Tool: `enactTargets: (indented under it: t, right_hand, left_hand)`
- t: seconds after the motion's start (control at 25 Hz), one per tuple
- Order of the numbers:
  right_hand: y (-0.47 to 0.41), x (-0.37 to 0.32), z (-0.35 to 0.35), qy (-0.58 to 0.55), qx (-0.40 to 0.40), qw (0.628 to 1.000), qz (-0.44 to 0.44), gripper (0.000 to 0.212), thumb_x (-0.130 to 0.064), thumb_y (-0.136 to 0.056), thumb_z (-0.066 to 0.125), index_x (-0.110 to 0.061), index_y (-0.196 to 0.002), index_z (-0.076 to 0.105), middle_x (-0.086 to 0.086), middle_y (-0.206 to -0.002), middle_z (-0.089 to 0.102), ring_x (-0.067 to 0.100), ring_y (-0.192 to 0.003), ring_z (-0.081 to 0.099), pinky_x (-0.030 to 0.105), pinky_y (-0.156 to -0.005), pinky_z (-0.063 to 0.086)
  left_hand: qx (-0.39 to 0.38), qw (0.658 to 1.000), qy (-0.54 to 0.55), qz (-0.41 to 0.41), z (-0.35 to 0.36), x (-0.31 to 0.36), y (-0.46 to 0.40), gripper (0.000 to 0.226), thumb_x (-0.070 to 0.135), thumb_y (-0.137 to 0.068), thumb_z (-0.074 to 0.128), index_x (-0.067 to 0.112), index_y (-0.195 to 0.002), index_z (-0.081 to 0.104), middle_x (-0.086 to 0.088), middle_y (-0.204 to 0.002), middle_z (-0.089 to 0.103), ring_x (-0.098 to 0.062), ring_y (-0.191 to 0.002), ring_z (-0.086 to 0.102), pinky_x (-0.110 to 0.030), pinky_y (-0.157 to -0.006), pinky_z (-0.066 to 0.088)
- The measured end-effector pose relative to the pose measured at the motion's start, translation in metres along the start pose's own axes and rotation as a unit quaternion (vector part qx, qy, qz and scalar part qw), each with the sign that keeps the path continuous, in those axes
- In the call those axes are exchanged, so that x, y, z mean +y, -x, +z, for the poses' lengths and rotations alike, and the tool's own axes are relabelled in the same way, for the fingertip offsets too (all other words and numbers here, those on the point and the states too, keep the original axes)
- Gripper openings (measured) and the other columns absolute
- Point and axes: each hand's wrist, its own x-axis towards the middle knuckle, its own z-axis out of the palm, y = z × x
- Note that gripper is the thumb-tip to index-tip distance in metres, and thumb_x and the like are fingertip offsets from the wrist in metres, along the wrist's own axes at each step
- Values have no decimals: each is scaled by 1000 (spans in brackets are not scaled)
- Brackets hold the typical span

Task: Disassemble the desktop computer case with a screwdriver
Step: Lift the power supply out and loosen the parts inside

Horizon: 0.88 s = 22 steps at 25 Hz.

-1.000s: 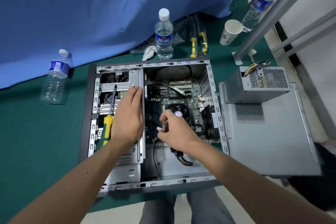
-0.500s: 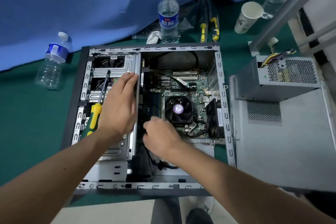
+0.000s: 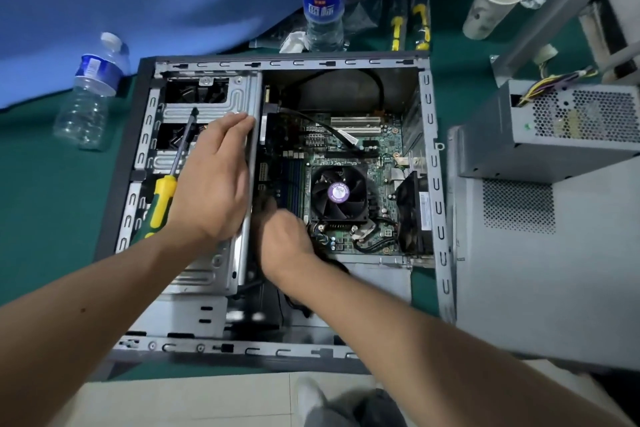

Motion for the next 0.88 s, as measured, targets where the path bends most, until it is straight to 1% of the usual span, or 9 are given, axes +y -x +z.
enactTargets:
  t: [0.08, 0.2, 0.36, 0.48, 0.64, 0.68, 0.72, 0.8, 0.88]
  right_hand:
    - [4, 6, 1, 35, -9, 999, -19, 35, 9, -87, 46, 3, -119, 57, 20, -111, 59, 35, -100, 59, 33, -72, 41]
    - [3, 12, -3, 29, -18, 999, -20, 38, 12, -82, 44, 4, -116, 60, 19, -109, 57, 33, -101, 56, 35, -78, 46]
    - [5, 7, -3, 25, -15, 999, -23, 53, 10, -83, 48, 0, -135, 50, 17, -117, 55, 32, -103, 55, 33, -74, 41]
    - [10, 5, -2, 21, -38, 999, -12, 58, 10, -83, 49, -1, -140, 46, 18, -119, 54, 33, -106, 54, 35, -77, 43]
    - [12, 4, -4, 46, -25, 998, -30, 64, 8, -86, 48, 1, -147, 33, 18, -123, 52, 34, -108, 54, 37, -78, 43]
    - [14, 4, -6, 48, -30, 998, -32, 63, 9, -86, 47, 2, -147, 33, 18, -122, 52, 34, -108, 54, 37, -79, 44]
    - [15, 4, -8, 47, -37, 998, -30, 59, 10, -85, 47, 3, -143, 39, 19, -121, 53, 35, -108, 54, 37, -82, 45]
    - [14, 1, -12, 59, -51, 997, -29, 42, 9, -85, 48, 5, -126, 54, 21, -120, 55, 34, -109, 54, 37, -87, 47]
    - [6, -2, -16, 125, -47, 989, -57, 34, 4, -89, 47, 2, -121, 58, 18, -121, 57, 30, -110, 54, 34, -85, 46]
  left_hand:
    - [-1, 1000, -7, 1, -1, 0, 0, 50, 16, -97, 32, 7, -146, 41, -11, -149, 40, -25, -138, 37, -38, -115, 32]
    - [-2, 1000, -7, 4, 0, 0, 0, 50, 15, -97, 32, 7, -146, 42, -11, -148, 41, -25, -138, 37, -39, -115, 33]
    - [0, 1000, -7, 2, -1, 0, 0, 51, 17, -97, 31, 8, -146, 41, -9, -149, 39, -24, -138, 36, -39, -114, 34]
    - [2, 1000, -8, 7, 0, -1, 0, 50, 16, -97, 31, 8, -146, 41, -9, -149, 40, -23, -137, 37, -34, -114, 33]
    - [5, 1000, -3, 6, -1, 0, 0, 50, 14, -96, 32, 7, -145, 42, -9, -148, 40, -22, -136, 37, -31, -114, 31]
    - [5, 1000, -2, 6, -1, 1, 0, 50, 14, -96, 32, 7, -145, 42, -9, -148, 40, -22, -136, 38, -32, -114, 32]
    - [5, 1000, -2, 5, -2, 1, -1, 50, 14, -96, 32, 7, -145, 42, -9, -148, 40, -23, -136, 38, -33, -113, 32]
    - [5, 1000, -1, 3, -2, 1, -1, 50, 14, -97, 32, 7, -145, 42, -8, -148, 40, -23, -136, 38, -35, -114, 33]
    - [4, 1000, 0, 4, -2, 2, -1, 50, 15, -97, 32, 7, -145, 42, -9, -148, 40, -23, -137, 38, -36, -114, 33]
